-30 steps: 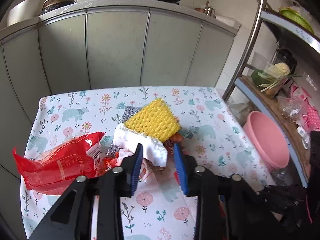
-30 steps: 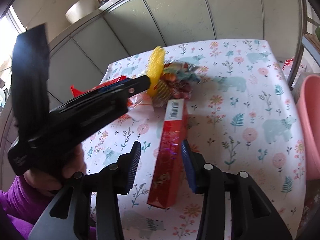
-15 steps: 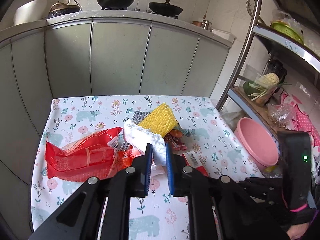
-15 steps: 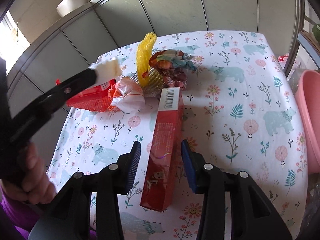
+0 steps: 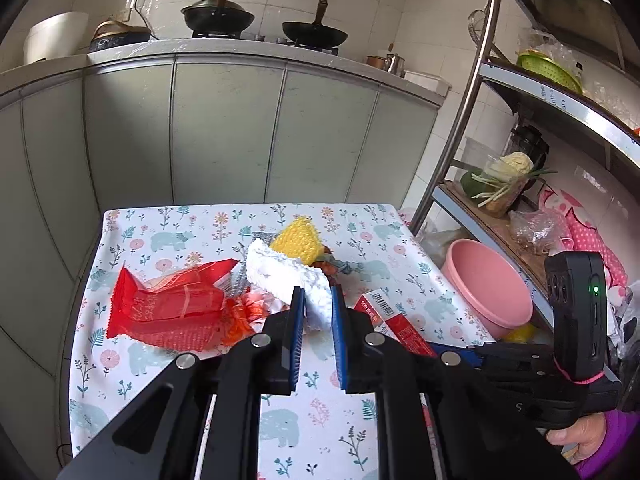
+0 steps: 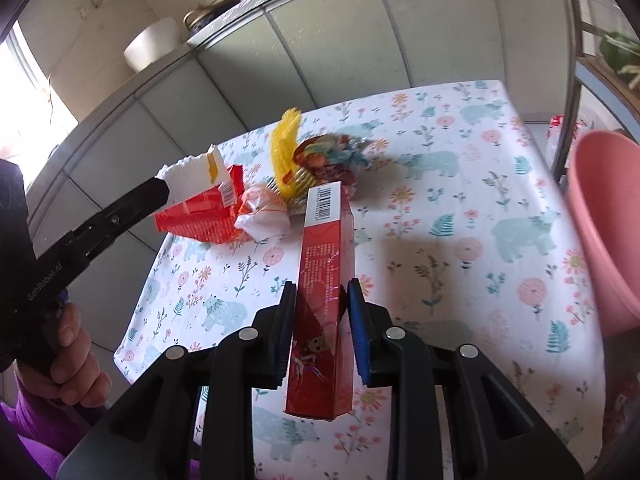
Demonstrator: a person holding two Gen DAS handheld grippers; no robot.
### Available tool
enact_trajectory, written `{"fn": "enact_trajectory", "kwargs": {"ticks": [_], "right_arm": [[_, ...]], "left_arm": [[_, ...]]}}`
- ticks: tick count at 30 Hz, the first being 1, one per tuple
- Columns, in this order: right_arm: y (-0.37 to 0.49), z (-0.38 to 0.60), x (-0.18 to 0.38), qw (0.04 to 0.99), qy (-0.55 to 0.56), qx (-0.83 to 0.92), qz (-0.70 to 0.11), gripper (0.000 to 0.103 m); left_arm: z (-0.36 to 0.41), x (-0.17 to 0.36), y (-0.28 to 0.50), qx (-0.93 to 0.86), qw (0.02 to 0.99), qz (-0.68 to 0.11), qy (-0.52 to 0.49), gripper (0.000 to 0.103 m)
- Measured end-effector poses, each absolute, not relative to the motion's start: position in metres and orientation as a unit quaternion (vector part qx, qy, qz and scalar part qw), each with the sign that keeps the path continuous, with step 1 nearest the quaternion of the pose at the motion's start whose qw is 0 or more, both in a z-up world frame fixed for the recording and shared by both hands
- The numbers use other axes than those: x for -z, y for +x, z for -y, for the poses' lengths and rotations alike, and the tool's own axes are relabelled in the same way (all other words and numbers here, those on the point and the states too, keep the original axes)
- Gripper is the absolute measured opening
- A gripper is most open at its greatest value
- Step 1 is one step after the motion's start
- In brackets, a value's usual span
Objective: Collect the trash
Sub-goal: 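Carry the foam block and red box over the pink basin and open both tools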
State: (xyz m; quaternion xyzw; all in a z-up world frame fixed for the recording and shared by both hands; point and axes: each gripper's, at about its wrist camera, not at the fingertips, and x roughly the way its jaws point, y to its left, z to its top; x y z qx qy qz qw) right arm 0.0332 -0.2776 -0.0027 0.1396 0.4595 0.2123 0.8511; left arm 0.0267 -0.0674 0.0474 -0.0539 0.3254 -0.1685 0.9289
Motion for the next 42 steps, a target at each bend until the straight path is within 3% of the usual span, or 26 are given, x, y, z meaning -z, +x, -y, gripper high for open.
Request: {"fn": "enact_trajectory", "kwargs": {"ticks": [24, 42], "right_arm": [[0.015, 0.463, -0.010, 0.894, 0.231, -0.017, -0.384, 0.027], [0.041, 0.514, 0.022, 0.894, 0.216, 0.073, -0.387, 0.027]], "left_arm": [[0.271, -0.050, 0.051, 0.366, 0.875, -0.316, 0.025, 0.013], [0.368, 0.006, 0.080, 0.409, 0.836, -0.361, 0.051, 0.013]]}}
